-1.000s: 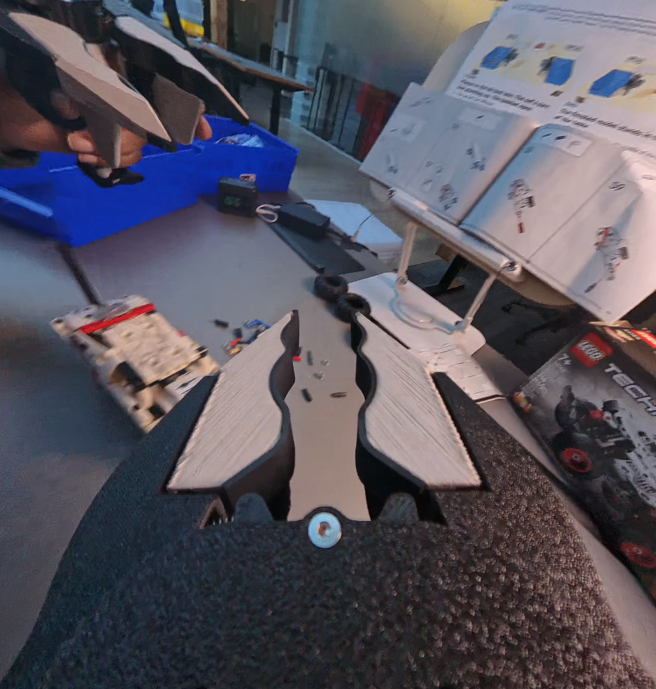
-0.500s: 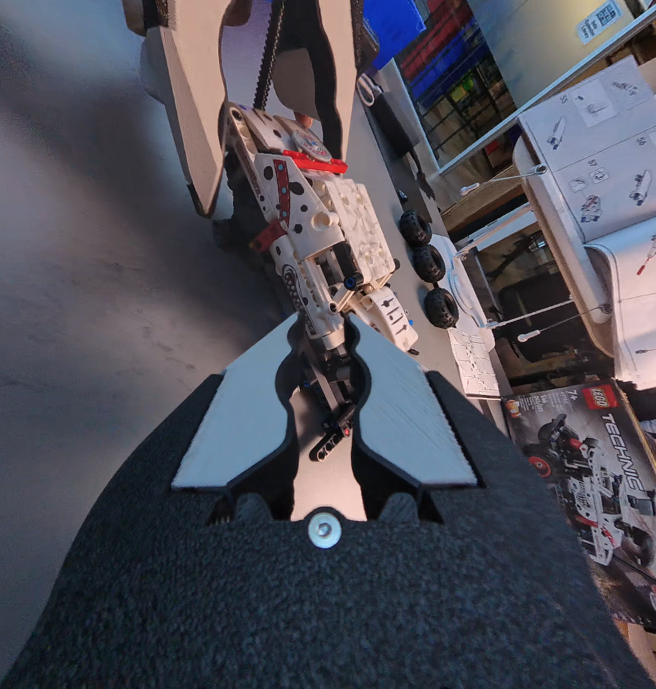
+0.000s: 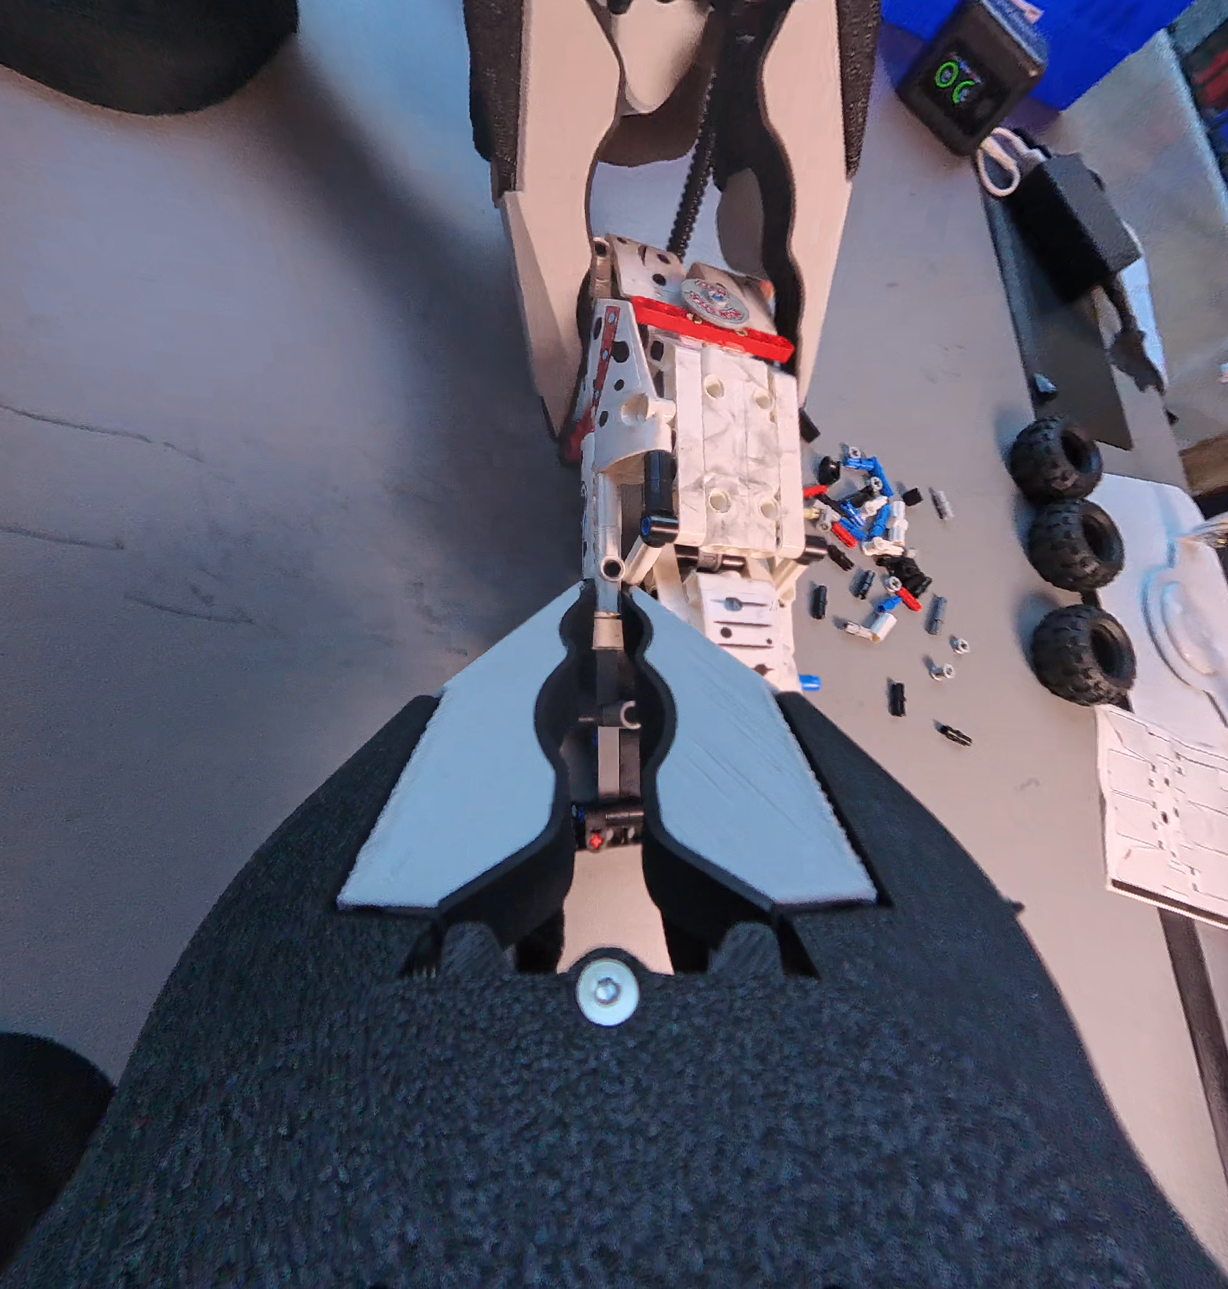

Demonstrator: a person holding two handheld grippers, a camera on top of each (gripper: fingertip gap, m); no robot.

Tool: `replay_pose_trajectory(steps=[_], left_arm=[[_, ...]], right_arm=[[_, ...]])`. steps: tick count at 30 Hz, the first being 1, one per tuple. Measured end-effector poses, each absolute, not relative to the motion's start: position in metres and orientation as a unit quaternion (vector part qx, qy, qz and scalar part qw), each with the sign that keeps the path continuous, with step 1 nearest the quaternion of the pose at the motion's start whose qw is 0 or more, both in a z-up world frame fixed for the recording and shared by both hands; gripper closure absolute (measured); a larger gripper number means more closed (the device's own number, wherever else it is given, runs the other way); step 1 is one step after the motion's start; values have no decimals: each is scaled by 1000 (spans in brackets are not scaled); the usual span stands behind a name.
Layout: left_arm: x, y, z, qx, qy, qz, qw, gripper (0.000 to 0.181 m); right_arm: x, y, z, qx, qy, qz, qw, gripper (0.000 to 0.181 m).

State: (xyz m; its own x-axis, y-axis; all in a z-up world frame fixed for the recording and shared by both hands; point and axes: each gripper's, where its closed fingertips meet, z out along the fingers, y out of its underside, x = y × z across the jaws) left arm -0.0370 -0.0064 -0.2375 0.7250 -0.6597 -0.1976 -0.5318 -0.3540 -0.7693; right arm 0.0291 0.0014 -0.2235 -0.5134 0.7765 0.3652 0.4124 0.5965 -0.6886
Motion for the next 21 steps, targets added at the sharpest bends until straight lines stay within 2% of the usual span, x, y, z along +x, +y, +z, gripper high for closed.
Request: replay_pose_trajectory(steps=[7, 12, 16, 18, 21], left_arm=[[-39, -9, -224, -821, 397, -22, 410, 89], [-27, -8, -203, -834, 423, -36, 352, 89], [-14, 3, -222, -837, 472, -16, 275, 79], [-17, 11, -228, -838, 484, 8, 252, 85], [-12, 4, -233, -844, 493, -15, 208, 105]], right_arm=[[29, 3, -224, -350, -837, 278, 314, 175], [28, 4, -224, -336, -851, 266, 304, 175], [28, 5, -224, -330, -858, 262, 294, 175], [28, 5, -224, -328, -860, 261, 291, 175], [27, 6, -224, -328, -860, 264, 288, 176]])
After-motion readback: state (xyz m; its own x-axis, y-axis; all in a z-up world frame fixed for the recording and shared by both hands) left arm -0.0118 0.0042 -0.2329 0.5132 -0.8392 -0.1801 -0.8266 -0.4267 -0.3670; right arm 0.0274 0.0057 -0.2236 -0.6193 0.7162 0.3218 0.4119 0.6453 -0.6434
